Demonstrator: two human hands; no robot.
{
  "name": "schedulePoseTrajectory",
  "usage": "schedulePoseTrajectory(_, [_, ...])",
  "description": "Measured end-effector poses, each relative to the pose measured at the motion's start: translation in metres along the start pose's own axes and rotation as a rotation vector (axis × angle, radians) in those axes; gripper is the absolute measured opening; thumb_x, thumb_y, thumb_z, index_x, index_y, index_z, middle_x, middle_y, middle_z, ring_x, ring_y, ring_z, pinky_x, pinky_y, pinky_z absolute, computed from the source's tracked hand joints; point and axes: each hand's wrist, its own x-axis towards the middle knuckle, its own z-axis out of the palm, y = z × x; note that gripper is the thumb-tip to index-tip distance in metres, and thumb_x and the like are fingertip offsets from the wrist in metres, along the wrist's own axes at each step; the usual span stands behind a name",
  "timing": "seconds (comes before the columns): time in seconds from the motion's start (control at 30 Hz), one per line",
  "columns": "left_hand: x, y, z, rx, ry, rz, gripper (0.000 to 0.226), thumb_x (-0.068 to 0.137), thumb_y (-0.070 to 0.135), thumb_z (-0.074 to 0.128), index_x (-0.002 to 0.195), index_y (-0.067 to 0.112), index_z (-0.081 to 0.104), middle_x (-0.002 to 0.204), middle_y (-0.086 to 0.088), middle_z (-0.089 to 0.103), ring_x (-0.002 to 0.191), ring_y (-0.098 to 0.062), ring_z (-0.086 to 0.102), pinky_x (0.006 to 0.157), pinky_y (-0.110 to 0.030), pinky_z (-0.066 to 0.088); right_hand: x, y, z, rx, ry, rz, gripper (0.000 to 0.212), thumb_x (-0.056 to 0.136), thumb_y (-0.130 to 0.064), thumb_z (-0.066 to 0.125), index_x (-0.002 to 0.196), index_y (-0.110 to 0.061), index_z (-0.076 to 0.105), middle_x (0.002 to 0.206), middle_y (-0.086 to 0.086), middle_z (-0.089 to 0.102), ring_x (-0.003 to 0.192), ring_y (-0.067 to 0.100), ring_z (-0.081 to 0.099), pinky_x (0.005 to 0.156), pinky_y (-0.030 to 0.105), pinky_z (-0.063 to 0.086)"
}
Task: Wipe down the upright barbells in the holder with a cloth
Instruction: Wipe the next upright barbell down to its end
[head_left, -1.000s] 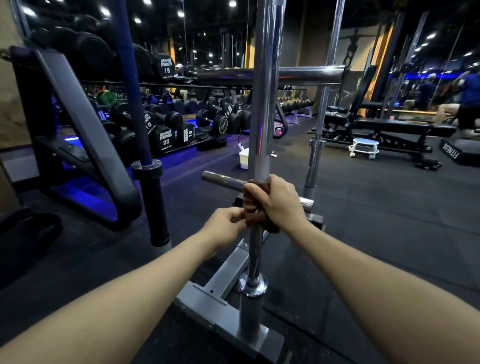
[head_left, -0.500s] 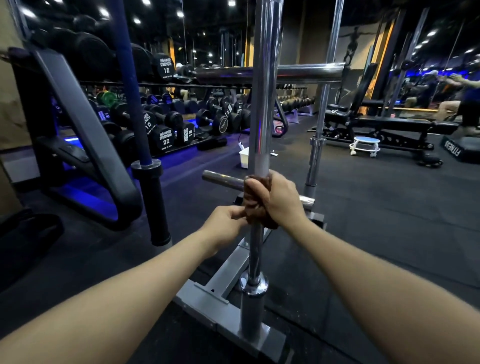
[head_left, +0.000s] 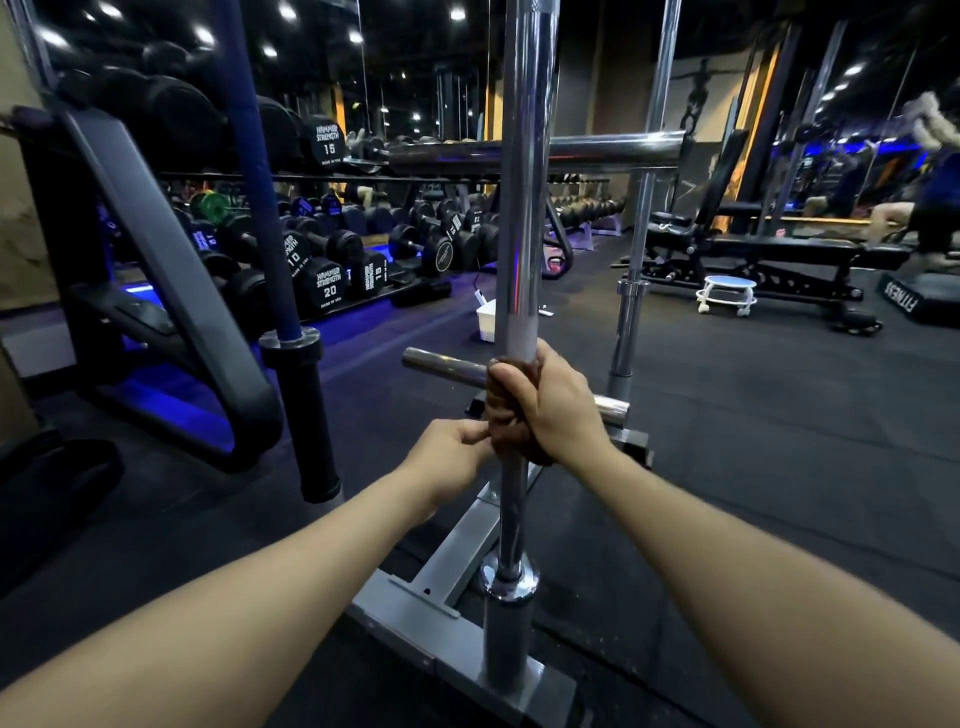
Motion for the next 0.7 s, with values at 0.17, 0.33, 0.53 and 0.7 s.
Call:
schedulePoseTrajectory(0.17, [-0.003,0.005,0.001,0.016,0.023,-0.032,0.027,0.093,0.019,0.059,0.116,0.007,0.067,0.086,0.018,0.067,0.061,0.019,0.044,0.066,-0.006,0.041,0.028,-0.028,-0.018,-0.080,0.104,-0.121,0.058,0.091,-0.050,0.053,0.117,0.002,0.053,0.100,0.019,0.063,0.095,0.036,0.059,0.081,0.042,0.046])
schedulePoseTrajectory(0.33, [0.002,0.001,0.001,-0.047,0.009,-0.089,0.028,0.094,0.020,0.057,0.121,0.013,0.065,0.122,0.007,0.064,0.112,-0.003,0.056,0.104,-0.029,0.041,0.059,-0.046,-0.031,0.006,0.219,-0.157,0.069,0.090,-0.057,0.044,0.119,0.005,0.052,0.097,0.023,0.064,0.092,0.037,0.059,0.075,0.037,0.040])
schedulePoseTrajectory(0.53, [-0.004,0.006,0.005,-0.035,0.027,-0.067,0.018,0.094,0.014,0.057,0.105,0.008,0.069,0.069,0.009,0.070,0.069,-0.002,0.047,0.068,-0.015,0.046,0.005,-0.007,-0.005,-0.022,-0.044,0.057,0.058,0.093,-0.049,0.049,0.129,-0.004,0.049,0.118,0.018,0.062,0.110,0.035,0.055,0.089,0.038,0.043])
schedulePoseTrajectory(0.7, [-0.026,0.016,0.010,0.032,0.023,-0.088,0.017,0.095,0.016,0.056,0.105,0.011,0.069,0.072,0.008,0.062,0.067,0.000,0.053,0.056,-0.012,0.038,-0.014,-0.011,-0.022,-0.185,-0.181,0.116,0.046,0.093,-0.050,0.049,0.098,-0.006,0.059,0.102,0.018,0.065,0.100,0.035,0.059,0.080,0.038,0.045])
